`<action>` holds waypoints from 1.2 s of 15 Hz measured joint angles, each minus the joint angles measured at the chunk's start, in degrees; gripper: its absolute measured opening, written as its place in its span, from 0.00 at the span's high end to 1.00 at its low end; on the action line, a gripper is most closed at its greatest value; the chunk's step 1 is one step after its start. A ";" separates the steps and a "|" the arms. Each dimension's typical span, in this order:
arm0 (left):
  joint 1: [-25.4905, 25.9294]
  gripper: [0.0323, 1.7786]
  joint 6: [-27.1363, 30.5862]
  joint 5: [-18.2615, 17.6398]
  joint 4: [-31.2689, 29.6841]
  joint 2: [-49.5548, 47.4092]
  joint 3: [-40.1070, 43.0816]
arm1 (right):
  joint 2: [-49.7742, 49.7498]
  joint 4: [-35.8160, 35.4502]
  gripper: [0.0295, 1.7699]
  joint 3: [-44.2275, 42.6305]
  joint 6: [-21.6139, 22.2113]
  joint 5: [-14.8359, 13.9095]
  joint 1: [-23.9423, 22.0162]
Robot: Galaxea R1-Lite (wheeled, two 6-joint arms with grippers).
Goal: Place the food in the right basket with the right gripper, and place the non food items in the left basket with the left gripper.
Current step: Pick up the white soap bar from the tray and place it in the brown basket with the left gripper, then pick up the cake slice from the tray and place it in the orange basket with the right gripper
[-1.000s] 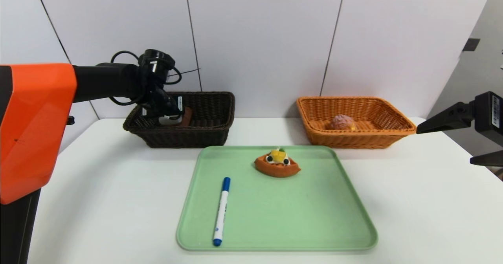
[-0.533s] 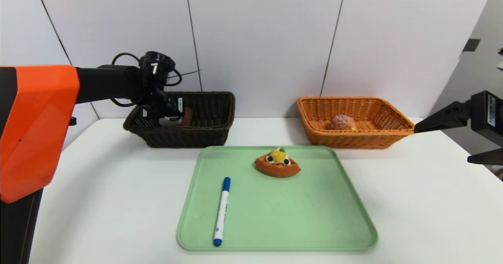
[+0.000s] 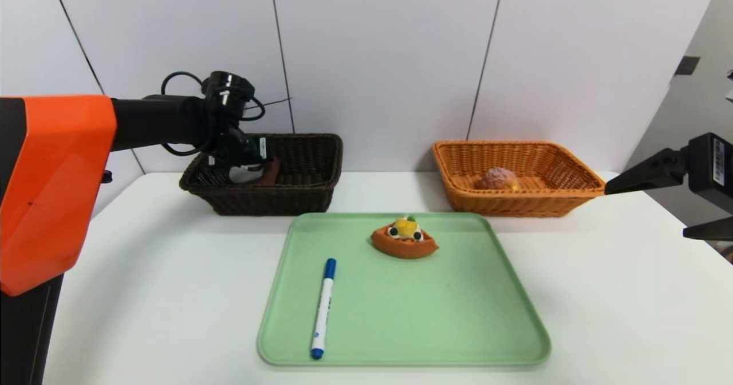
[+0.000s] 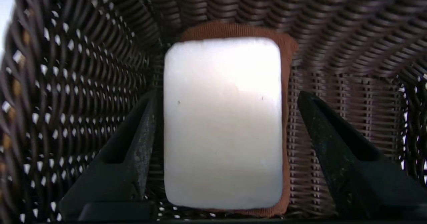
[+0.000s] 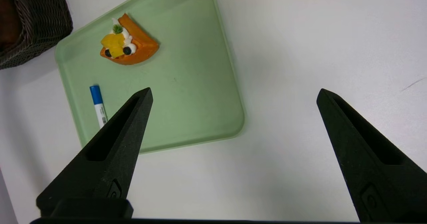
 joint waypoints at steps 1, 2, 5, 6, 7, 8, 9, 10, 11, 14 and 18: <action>-0.02 0.17 1.02 0.84 -1.61 -0.26 0.00 | -0.13 0.02 0.04 0.02 -0.24 -0.02 0.00; -0.05 0.15 1.88 1.63 -3.34 -0.84 0.00 | -0.27 0.02 0.04 0.05 -1.04 -0.02 0.06; -0.02 0.12 5.13 1.91 -5.55 -4.41 0.00 | -0.62 -0.05 0.04 0.02 -5.56 0.00 0.52; -0.11 0.11 6.36 1.80 -4.78 -6.18 0.00 | -0.68 -0.07 0.04 -0.50 -7.05 0.02 0.87; -0.38 0.10 6.80 1.55 -3.21 -8.02 0.00 | -0.68 -0.09 0.04 -1.46 -8.40 0.26 1.63; -0.77 0.09 6.70 0.83 -0.72 -10.09 0.07 | -0.63 -0.09 0.04 -2.54 -9.56 0.78 2.96; -1.27 0.09 6.18 -0.51 2.17 -12.39 0.27 | -0.46 -0.05 0.04 -3.61 -9.97 1.30 4.52; -1.97 0.08 4.85 -2.50 5.03 -15.08 0.57 | 0.11 0.06 0.04 -5.07 -10.11 1.44 6.27; -2.69 0.08 3.15 -4.68 7.90 -17.70 0.93 | 1.17 0.17 0.04 -7.00 -10.12 1.35 8.11; -4.62 0.07 0.79 -8.29 14.88 -27.05 5.92 | 5.99 0.59 0.04 -13.53 -10.17 1.10 12.58; -5.97 0.06 6.28 -8.59 15.96 -40.39 20.26 | 13.29 5.94 0.04 -20.30 -12.59 0.88 18.59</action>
